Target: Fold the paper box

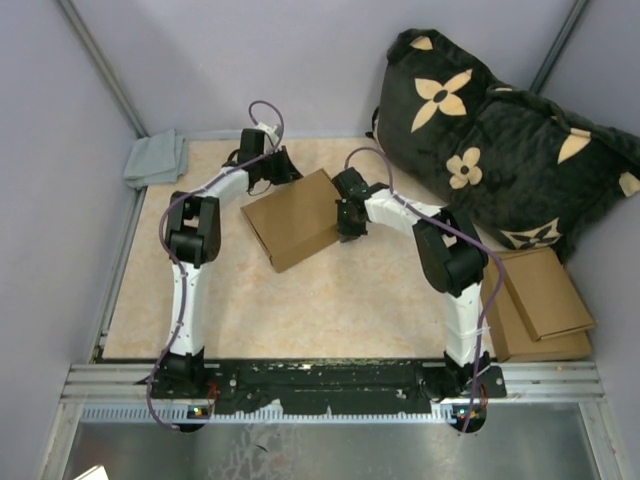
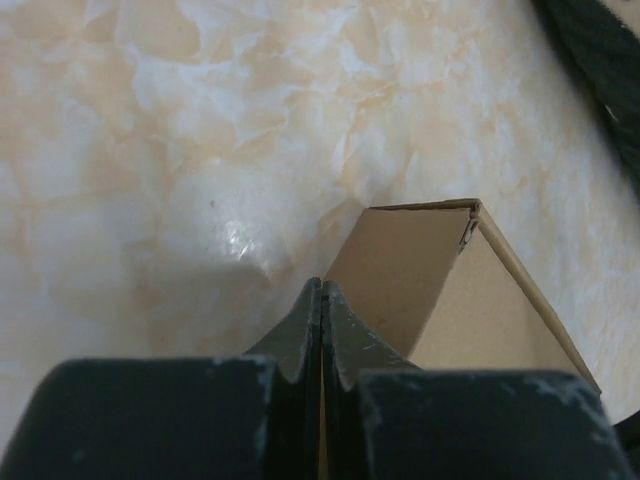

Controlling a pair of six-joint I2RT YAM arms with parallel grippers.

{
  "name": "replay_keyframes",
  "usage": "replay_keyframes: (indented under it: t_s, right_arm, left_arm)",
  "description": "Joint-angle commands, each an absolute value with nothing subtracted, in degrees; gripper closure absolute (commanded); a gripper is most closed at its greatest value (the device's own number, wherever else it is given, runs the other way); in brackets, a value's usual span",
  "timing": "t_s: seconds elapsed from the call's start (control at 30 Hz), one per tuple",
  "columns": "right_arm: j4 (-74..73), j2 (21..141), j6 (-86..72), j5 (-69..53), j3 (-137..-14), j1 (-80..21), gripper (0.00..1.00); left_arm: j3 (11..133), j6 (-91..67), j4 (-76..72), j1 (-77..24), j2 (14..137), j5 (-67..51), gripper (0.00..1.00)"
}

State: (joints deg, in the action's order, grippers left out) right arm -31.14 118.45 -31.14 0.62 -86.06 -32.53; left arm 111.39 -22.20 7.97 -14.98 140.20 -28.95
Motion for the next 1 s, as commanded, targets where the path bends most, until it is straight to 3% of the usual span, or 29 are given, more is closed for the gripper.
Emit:
replay_keyframes:
  t_s: [0.0, 0.17, 0.37, 0.97]
  right_arm:
    - [-10.4, 117.2, -32.0, -2.2, -83.7, -32.9, 1.00]
    - [-1.0, 105.4, -30.8, -4.8, -68.7, -33.8, 0.98]
    - [-4.1, 95.5, -27.1, -5.6, -60.6, -37.9, 0.98]
    - [-4.4, 99.9, -23.9, -10.6, -68.7, -55.8, 1.00]
  left_arm:
    - [103.7, -23.6, 14.7, -20.3, 136.7, -39.0, 1.00]
    - [102.8, -24.5, 16.5, -20.1, 135.3, -37.8, 1.00]
    - [103.4, -25.0, 20.7, -19.5, 134.4, -36.8, 1.00]
    - [94.3, -23.6, 23.3, -19.5, 127.2, -34.5, 0.97]
